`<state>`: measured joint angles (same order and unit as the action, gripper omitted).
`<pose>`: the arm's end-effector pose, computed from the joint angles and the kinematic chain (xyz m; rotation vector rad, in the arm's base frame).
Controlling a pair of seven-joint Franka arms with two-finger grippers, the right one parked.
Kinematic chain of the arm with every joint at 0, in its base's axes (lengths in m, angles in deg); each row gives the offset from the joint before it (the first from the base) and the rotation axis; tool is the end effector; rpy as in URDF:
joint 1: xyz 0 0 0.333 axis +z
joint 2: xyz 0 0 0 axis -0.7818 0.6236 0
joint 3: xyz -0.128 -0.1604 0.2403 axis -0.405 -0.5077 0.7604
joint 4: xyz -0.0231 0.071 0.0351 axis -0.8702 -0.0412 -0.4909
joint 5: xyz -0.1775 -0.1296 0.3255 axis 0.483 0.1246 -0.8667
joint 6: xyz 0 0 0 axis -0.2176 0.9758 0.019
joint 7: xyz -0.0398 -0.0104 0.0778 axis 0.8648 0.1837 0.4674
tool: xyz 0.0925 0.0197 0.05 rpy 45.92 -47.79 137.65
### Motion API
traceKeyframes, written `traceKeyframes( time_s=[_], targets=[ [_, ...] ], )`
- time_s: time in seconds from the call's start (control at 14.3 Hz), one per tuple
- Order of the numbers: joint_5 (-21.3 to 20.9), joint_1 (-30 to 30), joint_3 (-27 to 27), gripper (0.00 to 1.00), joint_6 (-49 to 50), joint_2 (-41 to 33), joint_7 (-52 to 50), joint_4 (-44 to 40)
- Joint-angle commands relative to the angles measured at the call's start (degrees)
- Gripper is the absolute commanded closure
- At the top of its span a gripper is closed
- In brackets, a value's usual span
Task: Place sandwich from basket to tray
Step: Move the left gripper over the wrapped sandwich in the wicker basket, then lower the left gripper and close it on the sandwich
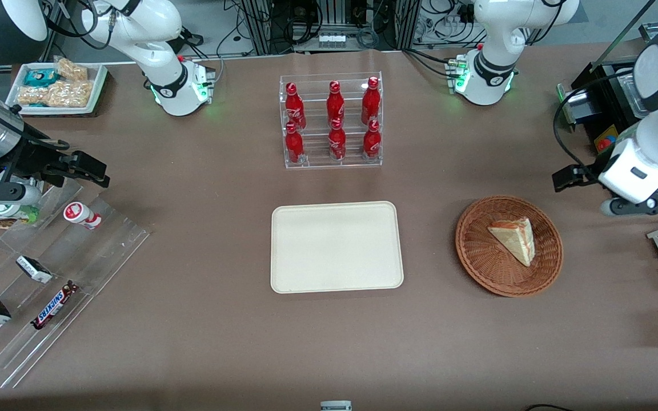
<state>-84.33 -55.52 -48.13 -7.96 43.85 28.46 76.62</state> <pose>0.5664 -0.0270 0.5179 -3.0830 -0.0631 0.1942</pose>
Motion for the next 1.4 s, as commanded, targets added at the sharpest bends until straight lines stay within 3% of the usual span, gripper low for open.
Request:
traceKeyframes(
  time_s=[0.0, 0.49, 0.77, 1.12, 1.26, 1.33],
  targets=[
    [0.5, -0.4, 0.2, 0.0, -7.0, -0.9, -0.3, 6.9],
    [0.3, -0.1, 0.4, 0.0, -30.7, 1.3, -7.7, 23.1],
    [-0.1, -0.3, 0.4, 0.0, -38.4, 5.9, -34.8, 24.5],
    [0.1, 0.1, 0.4, 0.02, -45.6, 9.8, -45.7, 26.8],
    [0.0, 0.1, 0.4, 0.31, -47.1, 11.8, -49.1, 26.7],
    [0.0, 0.1, 0.4, 0.55, -47.2, 12.0, -49.1, 26.7]
  ],
)
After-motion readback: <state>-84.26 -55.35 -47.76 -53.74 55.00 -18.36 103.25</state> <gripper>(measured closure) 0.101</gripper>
